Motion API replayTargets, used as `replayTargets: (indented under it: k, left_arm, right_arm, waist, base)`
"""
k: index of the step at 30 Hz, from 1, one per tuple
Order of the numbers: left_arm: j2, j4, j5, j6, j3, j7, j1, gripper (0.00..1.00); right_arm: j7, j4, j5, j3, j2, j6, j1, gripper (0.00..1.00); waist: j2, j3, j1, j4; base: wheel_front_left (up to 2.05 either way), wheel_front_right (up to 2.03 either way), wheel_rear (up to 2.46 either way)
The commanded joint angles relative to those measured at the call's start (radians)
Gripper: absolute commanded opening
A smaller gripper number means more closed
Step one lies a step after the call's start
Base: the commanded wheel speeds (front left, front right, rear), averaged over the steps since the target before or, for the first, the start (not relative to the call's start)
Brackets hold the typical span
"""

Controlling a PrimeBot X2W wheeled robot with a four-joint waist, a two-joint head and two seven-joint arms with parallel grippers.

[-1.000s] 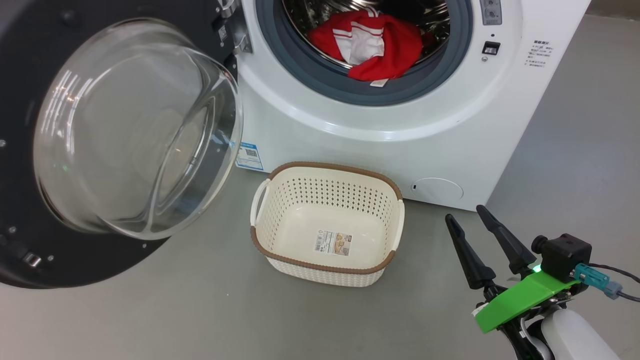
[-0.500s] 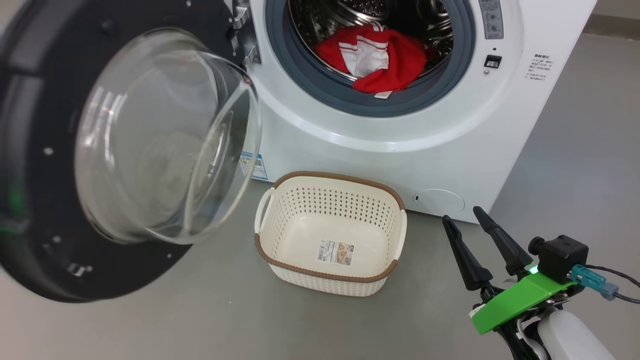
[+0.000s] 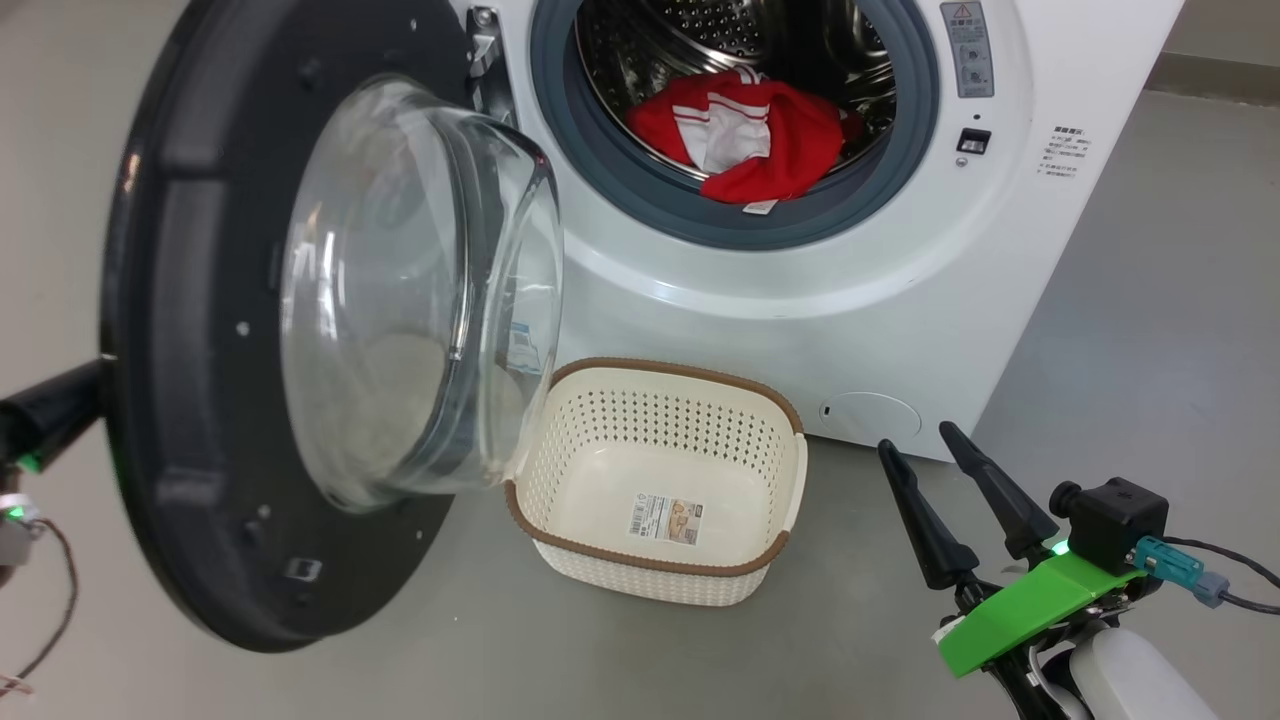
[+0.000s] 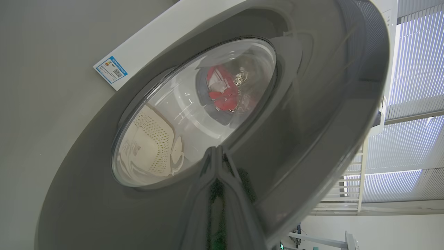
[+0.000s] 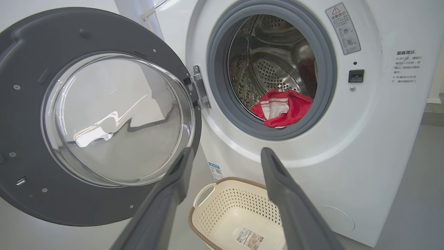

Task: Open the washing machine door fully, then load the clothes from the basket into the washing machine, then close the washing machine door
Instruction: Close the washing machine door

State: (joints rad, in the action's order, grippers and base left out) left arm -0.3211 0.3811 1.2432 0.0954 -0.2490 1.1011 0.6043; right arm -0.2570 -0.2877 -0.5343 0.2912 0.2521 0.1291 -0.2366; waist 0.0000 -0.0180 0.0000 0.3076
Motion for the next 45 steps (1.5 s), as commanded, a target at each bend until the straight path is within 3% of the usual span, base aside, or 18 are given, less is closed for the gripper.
replayTargets:
  k: [1, 8, 19, 29, 39, 41, 42, 43, 44, 45]
  left_arm:
    - [-0.027, -0.055, 0.012, 0.005, -0.011, 0.018, 0.004, 0.0]
    - [0.045, -0.195, 0.041, 0.056, 0.009, 0.041, -0.036, 0.0]
    - [0.102, -0.298, 0.051, 0.088, 0.032, 0.042, -0.061, 0.0]
    - [0.116, -0.33, 0.041, 0.082, 0.03, 0.017, -0.074, 0.0]
    - [0.102, -0.331, 0.012, 0.028, 0.003, -0.049, -0.083, 0.0]
    - [0.098, -0.331, 0.004, 0.018, 0.0, -0.061, -0.084, 0.06]
    - [0.094, -0.332, -0.004, 0.008, -0.004, -0.074, -0.086, 0.4]
    - [0.09, -0.331, -0.011, -0.002, -0.009, -0.085, -0.089, 0.49]
    - [0.086, -0.331, -0.017, -0.013, -0.015, -0.097, -0.092, 1.0]
    - [0.082, -0.33, -0.023, -0.023, -0.02, -0.108, -0.097, 1.0]
  right_arm:
    - [-0.005, 0.021, -0.007, 0.021, 0.001, 0.002, 0.006, 1.0]
    - [-0.005, 0.023, -0.007, 0.019, 0.0, 0.002, 0.004, 1.0]
    - [-0.005, 0.023, -0.004, 0.011, -0.004, 0.002, -0.004, 1.0]
    - [-0.005, 0.022, -0.003, 0.004, -0.008, 0.002, 0.003, 1.0]
    - [-0.005, 0.021, -0.004, 0.004, -0.009, 0.002, 0.006, 1.0]
    - [-0.005, 0.021, -0.004, 0.004, -0.01, 0.002, 0.006, 1.0]
    - [-0.005, 0.022, -0.004, 0.004, -0.01, 0.002, 0.006, 1.0]
    - [-0.005, 0.023, -0.003, 0.003, -0.01, 0.002, 0.005, 1.0]
    - [-0.005, 0.024, -0.003, 0.002, -0.01, 0.002, 0.005, 1.0]
    - [-0.005, 0.025, -0.002, 0.002, -0.01, 0.002, 0.005, 1.0]
  waist:
    - [0.0, 0.0, 0.0, -0.002]
    - [0.0, -0.007, 0.0, -0.013]
    - [0.0, -0.02, 0.0, -0.025]
    - [0.0, -0.01, 0.0, -0.016]
    - [0.0, 0.003, 0.0, 0.018]
    - [0.0, 0.003, 0.0, 0.021]
    - [0.0, 0.003, 0.0, 0.024]
    - [0.0, 0.002, 0.0, 0.027]
    - [0.0, 0.002, 0.0, 0.03]
    - [0.0, 0.002, 0.0, 0.032]
  base:
    - [0.0, 0.0, 0.0]
    - [0.0, 0.0, 0.0]
    - [0.0, 0.0, 0.0]
    - [0.0, 0.0, 0.0]
    - [0.0, 0.0, 0.0]
    - [0.0, 0.0, 0.0]
    - [0.0, 0.0, 0.0]
    - [0.0, 0.0, 0.0]
    - [0.0, 0.0, 0.0]
    - [0.0, 0.0, 0.0]
